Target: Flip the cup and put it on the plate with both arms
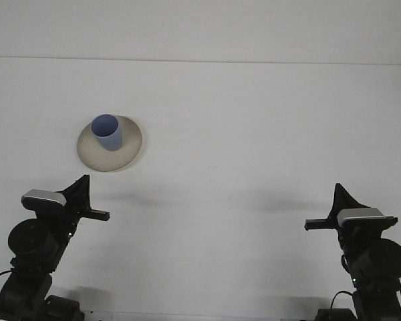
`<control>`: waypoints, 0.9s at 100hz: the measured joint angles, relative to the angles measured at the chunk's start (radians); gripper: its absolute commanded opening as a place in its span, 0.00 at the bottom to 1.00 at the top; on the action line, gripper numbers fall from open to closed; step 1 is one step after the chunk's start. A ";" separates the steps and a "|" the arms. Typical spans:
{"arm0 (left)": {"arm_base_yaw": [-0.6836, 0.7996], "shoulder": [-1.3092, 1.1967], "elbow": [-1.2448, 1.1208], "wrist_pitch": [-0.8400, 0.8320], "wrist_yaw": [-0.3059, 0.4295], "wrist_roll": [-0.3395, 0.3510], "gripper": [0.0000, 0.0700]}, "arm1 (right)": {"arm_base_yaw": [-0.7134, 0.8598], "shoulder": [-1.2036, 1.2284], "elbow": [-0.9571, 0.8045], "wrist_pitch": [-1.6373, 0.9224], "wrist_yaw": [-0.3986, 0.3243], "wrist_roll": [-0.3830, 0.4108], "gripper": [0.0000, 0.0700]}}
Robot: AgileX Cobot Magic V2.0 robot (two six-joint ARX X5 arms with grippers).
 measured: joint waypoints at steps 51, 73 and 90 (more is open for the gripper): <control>0.042 -0.177 -0.161 0.160 0.000 0.006 0.01 | 0.000 0.000 0.000 0.000 0.000 0.000 0.00; 0.093 -0.368 -0.373 0.240 0.000 0.006 0.01 | 0.000 0.000 0.000 0.000 0.000 0.000 0.00; 0.121 -0.487 -0.489 0.233 0.000 0.006 0.01 | 0.000 0.000 0.000 0.000 0.000 0.000 0.00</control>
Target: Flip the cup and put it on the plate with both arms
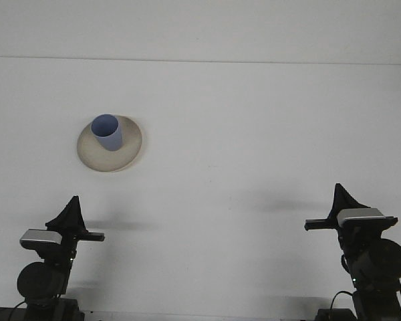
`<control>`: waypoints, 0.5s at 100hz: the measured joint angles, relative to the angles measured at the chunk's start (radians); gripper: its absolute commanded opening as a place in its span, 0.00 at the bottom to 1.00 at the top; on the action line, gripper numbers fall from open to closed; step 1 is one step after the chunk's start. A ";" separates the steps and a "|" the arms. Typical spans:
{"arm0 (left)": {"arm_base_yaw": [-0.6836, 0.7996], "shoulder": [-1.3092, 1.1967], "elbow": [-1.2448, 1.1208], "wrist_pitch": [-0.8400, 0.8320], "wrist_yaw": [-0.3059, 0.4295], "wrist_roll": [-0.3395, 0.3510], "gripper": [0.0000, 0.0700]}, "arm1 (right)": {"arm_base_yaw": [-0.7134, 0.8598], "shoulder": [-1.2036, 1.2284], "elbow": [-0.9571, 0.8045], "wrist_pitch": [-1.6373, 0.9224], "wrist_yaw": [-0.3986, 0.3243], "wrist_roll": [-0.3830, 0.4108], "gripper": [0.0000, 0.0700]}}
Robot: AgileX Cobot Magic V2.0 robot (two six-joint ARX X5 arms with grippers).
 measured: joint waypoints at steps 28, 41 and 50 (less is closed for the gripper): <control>0.002 -0.026 -0.052 0.008 0.000 0.000 0.01 | 0.000 0.000 0.000 0.000 0.000 0.000 0.00; 0.002 -0.026 -0.052 0.015 0.000 0.000 0.01 | 0.000 0.000 0.000 0.001 0.000 0.000 0.00; 0.002 -0.026 -0.052 0.030 0.000 0.000 0.02 | 0.000 0.000 0.000 0.001 0.000 0.000 0.00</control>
